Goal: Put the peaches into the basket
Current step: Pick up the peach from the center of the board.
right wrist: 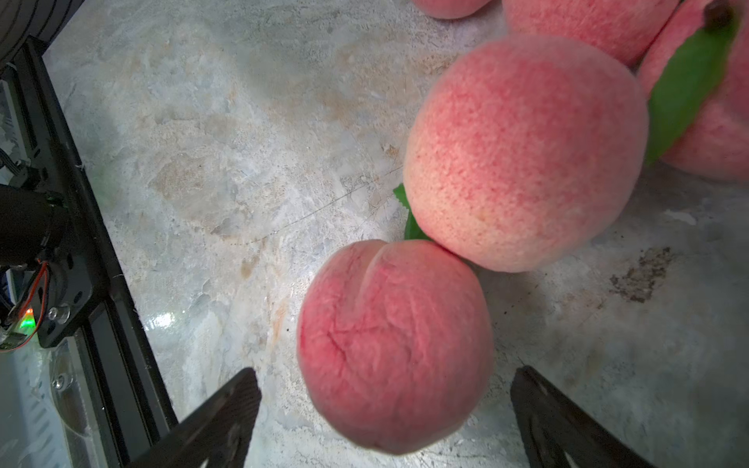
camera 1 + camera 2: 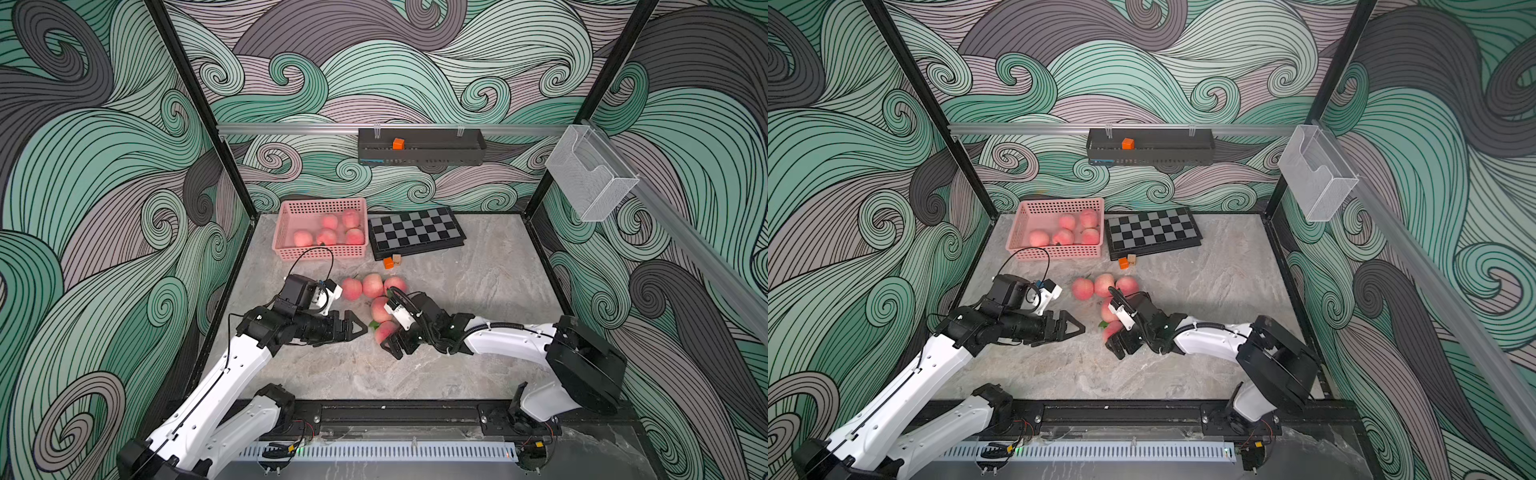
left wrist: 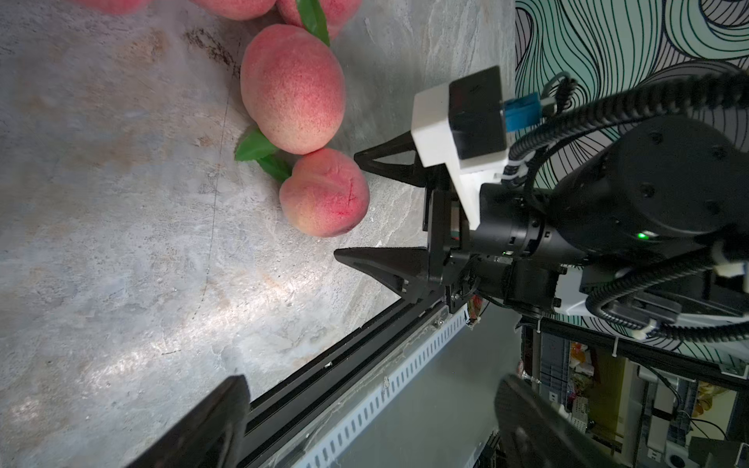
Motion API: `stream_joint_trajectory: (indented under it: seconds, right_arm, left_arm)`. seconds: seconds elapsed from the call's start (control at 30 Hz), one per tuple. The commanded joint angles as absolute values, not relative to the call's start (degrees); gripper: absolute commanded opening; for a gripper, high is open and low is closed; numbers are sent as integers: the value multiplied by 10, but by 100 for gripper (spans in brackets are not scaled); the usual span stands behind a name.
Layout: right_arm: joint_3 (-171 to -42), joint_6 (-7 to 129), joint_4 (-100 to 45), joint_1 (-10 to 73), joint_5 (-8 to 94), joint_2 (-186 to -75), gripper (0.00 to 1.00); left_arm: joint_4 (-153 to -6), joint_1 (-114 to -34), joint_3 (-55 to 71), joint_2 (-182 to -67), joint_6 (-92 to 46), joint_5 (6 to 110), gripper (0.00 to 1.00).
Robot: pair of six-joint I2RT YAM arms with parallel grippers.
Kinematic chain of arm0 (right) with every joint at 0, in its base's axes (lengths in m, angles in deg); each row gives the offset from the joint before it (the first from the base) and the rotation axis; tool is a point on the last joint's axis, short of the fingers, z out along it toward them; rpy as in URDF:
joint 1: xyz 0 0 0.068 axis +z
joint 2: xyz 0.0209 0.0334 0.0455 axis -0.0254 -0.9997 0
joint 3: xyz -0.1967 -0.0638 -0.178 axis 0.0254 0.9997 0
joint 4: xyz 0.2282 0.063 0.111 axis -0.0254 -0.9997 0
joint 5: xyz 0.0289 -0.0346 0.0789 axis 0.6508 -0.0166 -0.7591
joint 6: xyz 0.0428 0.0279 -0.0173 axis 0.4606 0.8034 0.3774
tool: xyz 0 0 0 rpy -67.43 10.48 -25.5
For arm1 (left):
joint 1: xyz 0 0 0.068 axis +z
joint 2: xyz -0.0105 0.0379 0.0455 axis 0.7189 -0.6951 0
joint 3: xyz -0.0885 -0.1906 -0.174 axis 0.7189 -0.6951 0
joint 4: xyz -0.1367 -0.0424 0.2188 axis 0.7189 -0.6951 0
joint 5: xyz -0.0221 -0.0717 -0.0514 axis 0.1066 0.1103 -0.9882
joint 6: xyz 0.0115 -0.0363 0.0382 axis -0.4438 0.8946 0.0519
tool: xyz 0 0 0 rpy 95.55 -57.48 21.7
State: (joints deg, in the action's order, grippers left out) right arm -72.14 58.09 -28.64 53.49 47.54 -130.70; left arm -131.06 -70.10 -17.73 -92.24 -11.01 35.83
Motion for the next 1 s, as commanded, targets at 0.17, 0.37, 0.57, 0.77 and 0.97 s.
stream_joint_trajectory:
  seconds: [0.17, 0.37, 0.57, 0.77, 0.97]
  right_arm:
    - [-744, 571, -244, 527, 441, -1345, 94]
    - [-743, 571, -232, 522, 441, -1359, 86]
    - [-737, 564, -227, 518, 435, -1360, 79]
    - [-728, 550, -230, 518, 435, -1340, 74]
    - [-705, 530, -223, 518, 435, -1289, 73]
  left_arm:
    - [-1275, -704, -191, -933, -87, 341, 95]
    - [-1266, -704, -201, -936, -81, 340, 95]
    - [-1260, -704, -205, -939, -77, 339, 95]
    - [-1245, -704, -208, -946, -68, 334, 96]
    - [-1219, -703, -206, -957, -50, 314, 95]
